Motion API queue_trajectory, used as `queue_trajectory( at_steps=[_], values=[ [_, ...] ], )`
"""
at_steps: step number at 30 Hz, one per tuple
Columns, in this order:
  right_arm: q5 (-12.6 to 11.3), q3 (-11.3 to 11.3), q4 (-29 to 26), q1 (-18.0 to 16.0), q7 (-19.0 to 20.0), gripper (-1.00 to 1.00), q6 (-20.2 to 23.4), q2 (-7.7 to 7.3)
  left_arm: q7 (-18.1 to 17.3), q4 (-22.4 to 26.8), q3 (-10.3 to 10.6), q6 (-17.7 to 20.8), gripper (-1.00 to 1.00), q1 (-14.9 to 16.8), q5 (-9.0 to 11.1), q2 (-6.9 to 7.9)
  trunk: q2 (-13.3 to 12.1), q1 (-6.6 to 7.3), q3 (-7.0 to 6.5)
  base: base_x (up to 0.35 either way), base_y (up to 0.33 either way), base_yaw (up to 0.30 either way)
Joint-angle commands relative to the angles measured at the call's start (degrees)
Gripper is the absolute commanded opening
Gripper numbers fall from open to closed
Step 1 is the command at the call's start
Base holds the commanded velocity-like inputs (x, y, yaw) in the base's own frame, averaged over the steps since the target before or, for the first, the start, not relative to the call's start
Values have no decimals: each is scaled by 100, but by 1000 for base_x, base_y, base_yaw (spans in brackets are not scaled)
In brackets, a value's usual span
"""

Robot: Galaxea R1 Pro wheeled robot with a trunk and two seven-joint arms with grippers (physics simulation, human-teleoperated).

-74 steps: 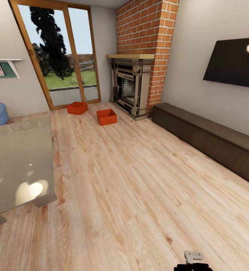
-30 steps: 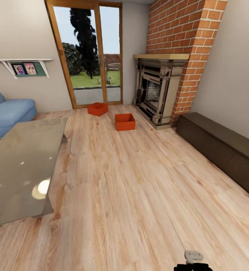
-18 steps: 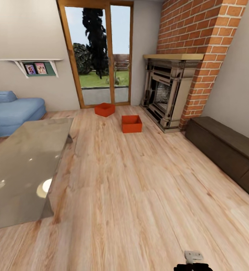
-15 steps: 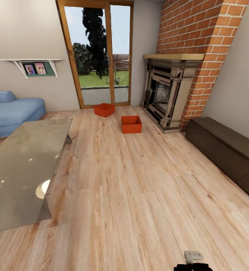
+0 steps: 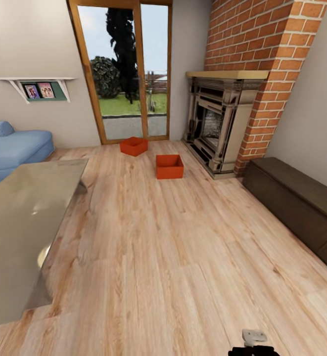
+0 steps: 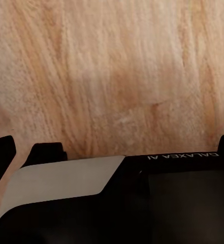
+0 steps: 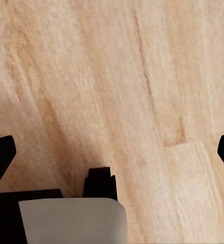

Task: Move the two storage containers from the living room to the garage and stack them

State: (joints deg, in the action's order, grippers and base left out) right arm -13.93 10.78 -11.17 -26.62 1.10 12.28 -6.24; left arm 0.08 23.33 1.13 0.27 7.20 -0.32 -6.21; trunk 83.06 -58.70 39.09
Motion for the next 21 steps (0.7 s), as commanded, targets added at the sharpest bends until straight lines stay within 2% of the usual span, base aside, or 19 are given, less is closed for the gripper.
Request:
queue_trajectory(
  at_steps=[1, 21],
  values=[
    [-49, 47, -12, -1, 4, 100, 29, -6, 1, 4, 10, 4, 100, 1, -4, 0, 2, -3, 5, 290, -165, 0],
    [-52, 47, -14, -1, 4, 100, 29, -5, 1, 4, 10, 5, 100, 1, -4, 3, 2, -3, -150, 290, -164, 0]
  ],
)
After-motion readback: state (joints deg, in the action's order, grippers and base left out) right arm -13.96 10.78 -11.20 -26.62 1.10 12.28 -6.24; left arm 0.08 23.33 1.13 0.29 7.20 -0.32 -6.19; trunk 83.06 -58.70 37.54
